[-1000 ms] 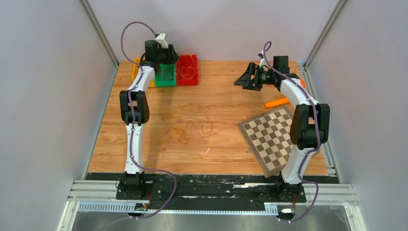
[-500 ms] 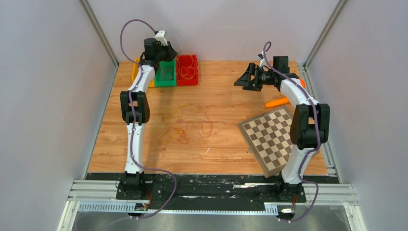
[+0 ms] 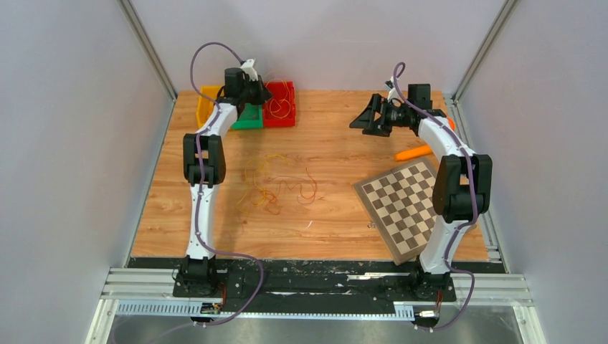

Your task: Untangle the cables

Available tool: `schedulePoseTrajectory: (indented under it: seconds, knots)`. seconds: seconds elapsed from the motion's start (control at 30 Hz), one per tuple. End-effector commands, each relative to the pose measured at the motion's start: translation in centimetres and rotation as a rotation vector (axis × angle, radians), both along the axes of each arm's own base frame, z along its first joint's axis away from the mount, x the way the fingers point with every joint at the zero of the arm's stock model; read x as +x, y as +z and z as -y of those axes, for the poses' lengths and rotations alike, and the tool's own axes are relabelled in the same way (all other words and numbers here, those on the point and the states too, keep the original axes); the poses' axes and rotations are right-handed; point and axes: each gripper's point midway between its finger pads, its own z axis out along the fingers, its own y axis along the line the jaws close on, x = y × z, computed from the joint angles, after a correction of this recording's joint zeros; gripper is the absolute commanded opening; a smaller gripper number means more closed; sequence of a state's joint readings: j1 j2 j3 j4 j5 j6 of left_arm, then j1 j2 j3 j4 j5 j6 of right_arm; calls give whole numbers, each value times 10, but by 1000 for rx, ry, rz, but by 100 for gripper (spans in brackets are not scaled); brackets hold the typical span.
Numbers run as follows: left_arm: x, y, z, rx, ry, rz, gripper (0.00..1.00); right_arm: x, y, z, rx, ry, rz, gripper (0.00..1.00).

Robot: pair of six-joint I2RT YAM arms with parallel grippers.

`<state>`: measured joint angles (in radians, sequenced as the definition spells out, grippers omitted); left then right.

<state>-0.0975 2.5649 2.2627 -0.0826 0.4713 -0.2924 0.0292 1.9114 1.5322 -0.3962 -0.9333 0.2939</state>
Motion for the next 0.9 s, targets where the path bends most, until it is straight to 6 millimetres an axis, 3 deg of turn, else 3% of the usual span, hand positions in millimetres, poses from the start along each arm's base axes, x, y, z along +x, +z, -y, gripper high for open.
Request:
schedulePoseTrajectory:
  seconds: [0.0, 0.03, 0.1, 0.17, 0.4, 0.67, 0.87]
  knots:
    - [-11, 85, 22, -42, -44, 147, 5, 4, 11, 6, 3, -5, 37, 97]
    - [-10, 89, 20, -41, -40, 157, 12, 3, 11, 7, 3, -5, 37, 97]
    - [-8, 97, 10, -32, -4, 173, 52, 0, 10, 7, 5, -5, 30, 97]
    - [-3, 107, 0, -16, 38, 210, 63, -1, 10, 7, 4, -4, 31, 97]
    - [14, 107, -23, 25, 114, 255, 67, -1, 9, 8, -2, -10, 33, 97]
    - [32, 78, -31, 86, 142, 248, 70, 4, 7, 9, -12, -19, 35, 97]
    - [40, 56, -31, 74, 159, 217, 67, 5, 3, 9, -17, -23, 28, 97]
